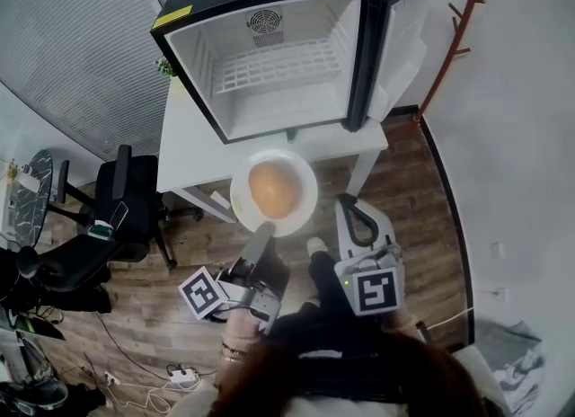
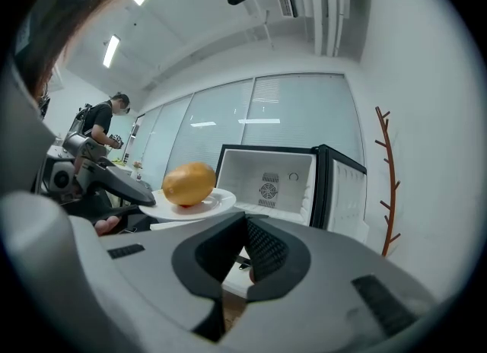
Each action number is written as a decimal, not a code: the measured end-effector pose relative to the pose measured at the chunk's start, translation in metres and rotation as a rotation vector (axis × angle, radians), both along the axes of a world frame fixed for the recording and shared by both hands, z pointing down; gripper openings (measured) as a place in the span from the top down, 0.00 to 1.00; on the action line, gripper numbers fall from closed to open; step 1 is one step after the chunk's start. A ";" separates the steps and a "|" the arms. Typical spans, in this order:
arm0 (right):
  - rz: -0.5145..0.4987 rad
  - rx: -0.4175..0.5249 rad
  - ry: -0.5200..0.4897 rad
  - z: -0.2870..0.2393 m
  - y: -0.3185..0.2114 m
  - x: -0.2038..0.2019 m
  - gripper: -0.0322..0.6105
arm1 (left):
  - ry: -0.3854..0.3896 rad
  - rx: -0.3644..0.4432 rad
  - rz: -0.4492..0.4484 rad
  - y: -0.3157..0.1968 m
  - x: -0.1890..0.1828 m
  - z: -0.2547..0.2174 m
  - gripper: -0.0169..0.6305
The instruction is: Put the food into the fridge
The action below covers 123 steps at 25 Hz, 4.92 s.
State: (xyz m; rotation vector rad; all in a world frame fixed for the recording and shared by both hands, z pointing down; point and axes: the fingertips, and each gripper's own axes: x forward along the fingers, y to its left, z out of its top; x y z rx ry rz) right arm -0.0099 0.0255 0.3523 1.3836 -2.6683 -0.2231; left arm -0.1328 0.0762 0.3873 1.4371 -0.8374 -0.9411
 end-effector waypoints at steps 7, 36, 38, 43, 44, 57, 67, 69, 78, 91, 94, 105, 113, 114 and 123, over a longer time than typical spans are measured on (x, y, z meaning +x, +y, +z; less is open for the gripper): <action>0.023 0.003 0.009 -0.001 -0.027 0.000 0.95 | 0.012 -0.007 0.013 -0.029 -0.003 0.001 0.95; 0.012 -0.013 -0.008 -0.002 -0.110 -0.014 0.95 | -0.004 -0.039 -0.023 -0.116 -0.023 0.008 0.95; 0.012 -0.012 -0.007 -0.002 -0.114 -0.014 0.95 | -0.005 -0.042 -0.025 -0.121 -0.024 0.008 0.95; 0.009 -0.014 -0.010 0.000 -0.125 -0.014 0.95 | -0.010 -0.045 -0.031 -0.133 -0.025 0.009 0.95; 0.012 -0.023 -0.016 0.001 -0.127 -0.014 0.95 | -0.013 -0.046 -0.032 -0.135 -0.025 0.010 0.95; 0.017 -0.054 -0.020 0.011 -0.149 -0.013 0.95 | -0.052 -0.061 -0.051 -0.163 -0.035 0.014 0.95; 0.007 -0.072 0.001 0.018 -0.171 -0.013 0.95 | -0.044 -0.073 -0.058 -0.190 -0.038 0.018 0.95; 0.010 -0.079 0.003 0.020 -0.175 -0.012 0.95 | -0.043 -0.078 -0.064 -0.195 -0.040 0.019 0.95; 0.014 -0.089 0.019 0.027 -0.196 -0.007 0.95 | -0.044 -0.092 -0.092 -0.217 -0.048 0.027 0.95; 0.013 -0.091 0.048 0.033 -0.221 -0.003 0.95 | -0.024 -0.107 -0.125 -0.248 -0.056 0.036 0.95; 0.016 -0.094 0.048 0.035 -0.226 -0.002 0.95 | -0.018 -0.108 -0.127 -0.253 -0.055 0.036 0.95; 0.015 -0.101 0.058 0.038 -0.240 -0.004 0.95 | -0.018 -0.126 -0.129 -0.274 -0.060 0.040 0.95; 0.007 -0.110 0.059 0.041 -0.249 -0.010 0.95 | -0.006 -0.136 -0.130 -0.288 -0.063 0.042 0.95; 0.006 -0.112 0.062 0.041 -0.250 -0.011 0.95 | -0.005 -0.137 -0.130 -0.290 -0.064 0.042 0.95; 0.018 -0.116 0.050 0.043 -0.258 -0.011 0.95 | -0.007 -0.138 -0.123 -0.305 -0.063 0.041 0.95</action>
